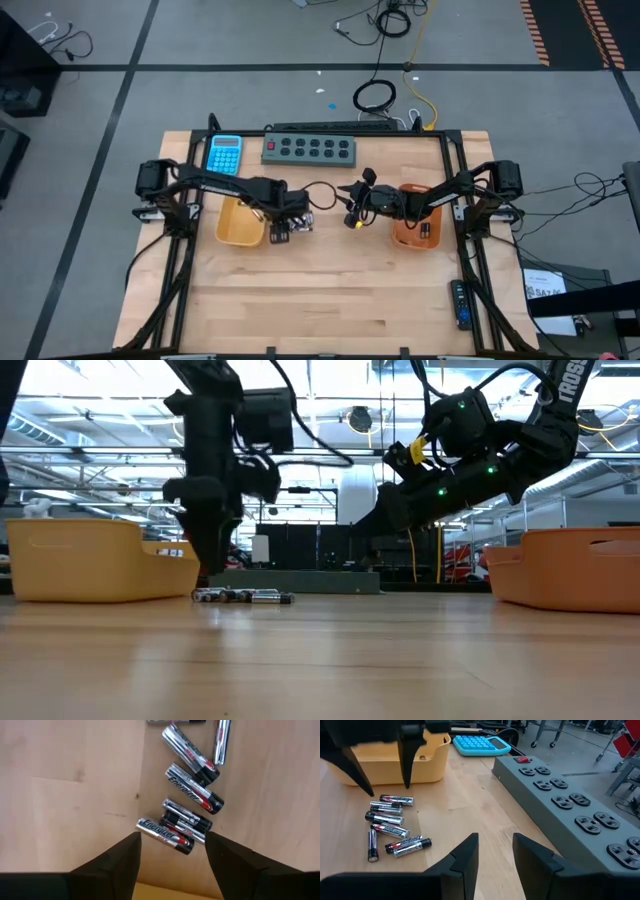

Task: Sort batteries
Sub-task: Put the white battery into the yellow bin

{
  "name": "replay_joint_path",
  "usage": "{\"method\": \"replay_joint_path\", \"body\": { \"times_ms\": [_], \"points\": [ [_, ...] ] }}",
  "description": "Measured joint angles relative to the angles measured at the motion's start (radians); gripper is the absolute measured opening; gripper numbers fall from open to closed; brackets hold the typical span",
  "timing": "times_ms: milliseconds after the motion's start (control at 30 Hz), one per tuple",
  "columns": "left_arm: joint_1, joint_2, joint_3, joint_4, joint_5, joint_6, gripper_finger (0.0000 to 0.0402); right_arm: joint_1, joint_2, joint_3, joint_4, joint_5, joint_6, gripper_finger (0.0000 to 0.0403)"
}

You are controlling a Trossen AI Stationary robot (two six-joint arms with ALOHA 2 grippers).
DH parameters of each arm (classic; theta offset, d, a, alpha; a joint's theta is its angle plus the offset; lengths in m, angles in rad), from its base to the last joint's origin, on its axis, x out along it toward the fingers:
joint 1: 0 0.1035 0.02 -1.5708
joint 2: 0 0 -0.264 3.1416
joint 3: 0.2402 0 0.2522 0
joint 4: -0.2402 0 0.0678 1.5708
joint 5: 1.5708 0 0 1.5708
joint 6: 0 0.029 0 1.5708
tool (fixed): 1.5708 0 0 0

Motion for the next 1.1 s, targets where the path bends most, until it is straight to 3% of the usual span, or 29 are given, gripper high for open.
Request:
{"method": "replay_joint_path", "body": {
  "times_ms": [400, 1100],
  "points": [
    [0.011, 0.074, 0.002, -0.004, 0.0, 0.008, 0.0178, 0.0, 0.0, 0.0, -0.002, 0.0, 0.0, 0.0111],
    [0.055, 0.093, -0.002, 0.016, -0.025, 0.055, 0.0175, 0.0, 0.0, 0.0, -0.004, -0.001, 0.0, 0.0111]
  ]
}}
